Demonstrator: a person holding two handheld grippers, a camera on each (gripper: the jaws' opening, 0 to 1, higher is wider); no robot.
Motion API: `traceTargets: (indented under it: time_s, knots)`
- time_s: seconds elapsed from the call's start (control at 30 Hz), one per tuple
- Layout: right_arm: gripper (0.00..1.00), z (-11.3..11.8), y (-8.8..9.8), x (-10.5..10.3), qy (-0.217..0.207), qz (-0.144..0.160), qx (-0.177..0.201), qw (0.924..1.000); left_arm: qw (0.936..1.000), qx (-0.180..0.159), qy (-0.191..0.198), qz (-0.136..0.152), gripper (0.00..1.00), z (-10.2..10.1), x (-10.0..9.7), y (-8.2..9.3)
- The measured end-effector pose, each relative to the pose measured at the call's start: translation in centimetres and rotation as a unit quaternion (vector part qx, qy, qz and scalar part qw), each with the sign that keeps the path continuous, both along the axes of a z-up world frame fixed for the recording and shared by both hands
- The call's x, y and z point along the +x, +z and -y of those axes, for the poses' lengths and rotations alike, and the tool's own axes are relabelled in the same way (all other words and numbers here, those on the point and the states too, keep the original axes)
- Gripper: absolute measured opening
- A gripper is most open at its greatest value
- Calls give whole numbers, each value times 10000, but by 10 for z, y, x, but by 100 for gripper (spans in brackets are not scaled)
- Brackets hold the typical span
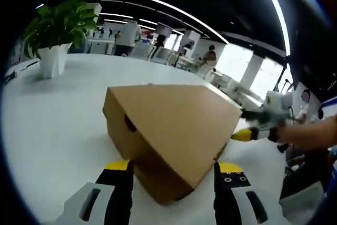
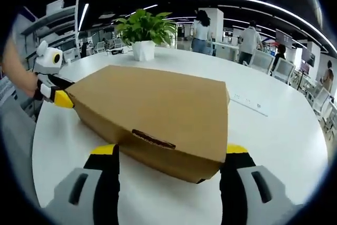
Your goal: Operate the shoe box by opening the lid, removing the specified soft item, and placing it in the target area until the item is outside and the box remains undamaged.
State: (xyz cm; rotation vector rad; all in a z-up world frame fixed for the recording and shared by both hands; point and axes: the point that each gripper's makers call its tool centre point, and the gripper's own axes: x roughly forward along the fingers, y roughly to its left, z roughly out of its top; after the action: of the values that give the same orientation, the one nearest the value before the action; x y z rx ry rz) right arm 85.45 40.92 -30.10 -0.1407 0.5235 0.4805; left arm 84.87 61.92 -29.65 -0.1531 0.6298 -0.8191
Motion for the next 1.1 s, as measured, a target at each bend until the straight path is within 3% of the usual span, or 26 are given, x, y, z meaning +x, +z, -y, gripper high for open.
traceTargets:
  time_s: [0.5, 1.1]
  knots:
    - [72, -4, 2, -3, -71, 15, 94, 9999, 10000, 45, -4, 24, 62, -3, 4, 0]
    - [71, -23, 4, -23, -406, -32, 67, 9991, 9989, 250, -372, 106, 58, -18, -2, 0]
